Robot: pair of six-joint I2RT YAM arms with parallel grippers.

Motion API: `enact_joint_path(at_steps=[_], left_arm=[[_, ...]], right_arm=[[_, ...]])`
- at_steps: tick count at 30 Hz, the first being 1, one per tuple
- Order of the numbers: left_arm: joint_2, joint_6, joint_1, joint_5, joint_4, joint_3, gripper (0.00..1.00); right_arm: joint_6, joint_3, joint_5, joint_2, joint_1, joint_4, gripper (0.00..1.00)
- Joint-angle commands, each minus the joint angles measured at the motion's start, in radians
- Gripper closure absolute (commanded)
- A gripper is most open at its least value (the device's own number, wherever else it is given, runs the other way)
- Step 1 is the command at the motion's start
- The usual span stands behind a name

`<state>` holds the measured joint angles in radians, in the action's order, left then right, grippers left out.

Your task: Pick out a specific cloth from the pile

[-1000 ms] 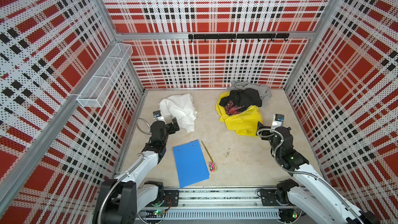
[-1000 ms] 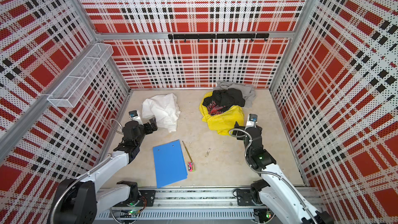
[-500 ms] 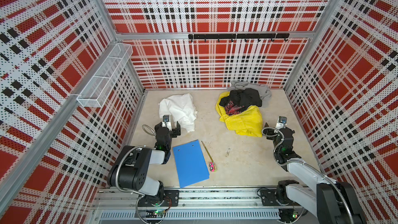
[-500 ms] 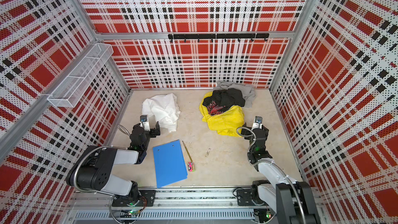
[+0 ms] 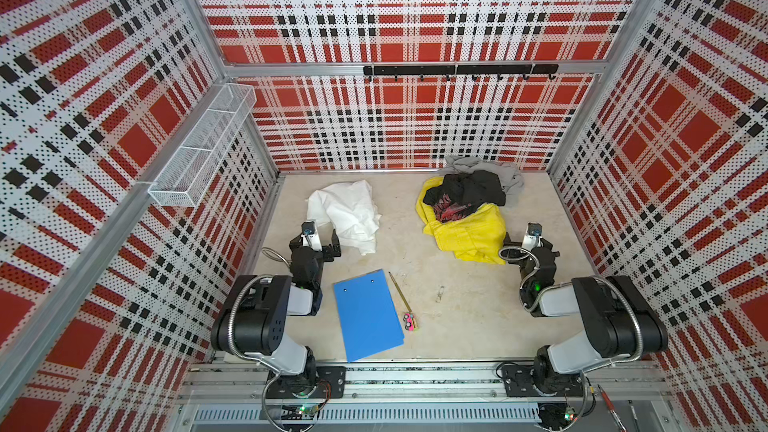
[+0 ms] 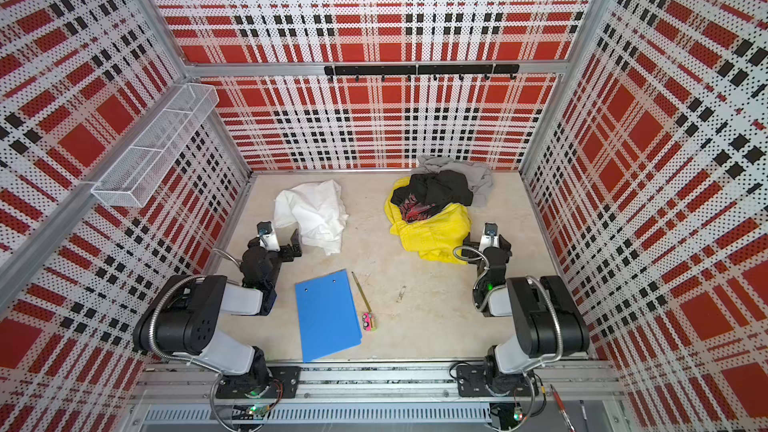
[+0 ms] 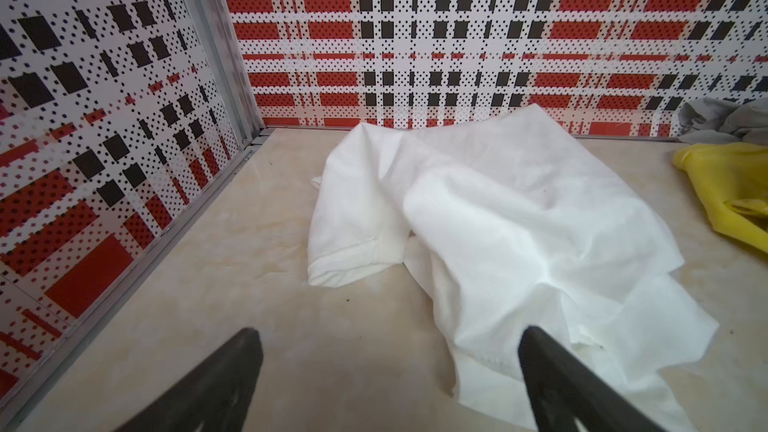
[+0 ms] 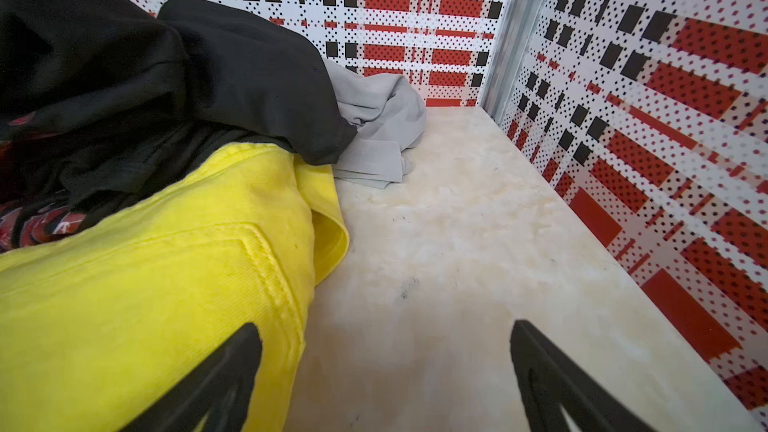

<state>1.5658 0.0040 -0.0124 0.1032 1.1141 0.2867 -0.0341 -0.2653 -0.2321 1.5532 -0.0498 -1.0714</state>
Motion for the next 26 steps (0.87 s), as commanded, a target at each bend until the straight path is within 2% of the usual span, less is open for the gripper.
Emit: enact_joint_path(at_steps=[1, 20, 26], left_arm=[[0.008, -0.012, 0.006, -0.018, 0.038, 0.019, 0.01], [0.008, -0.013, 0.006, -0.018, 0.038, 0.019, 0.01], [0.008, -0.012, 0.006, -0.017, 0.038, 0.019, 0.01]], right_arm=[[-0.011, 0.003, 0.044, 0.007, 0.011, -0.155, 0.00], [-0.011, 0.003, 0.043, 0.005, 0.011, -0.153, 0.00], [0.000, -0.003, 0.086, 0.000, 0.033, -0.132, 0.00]])
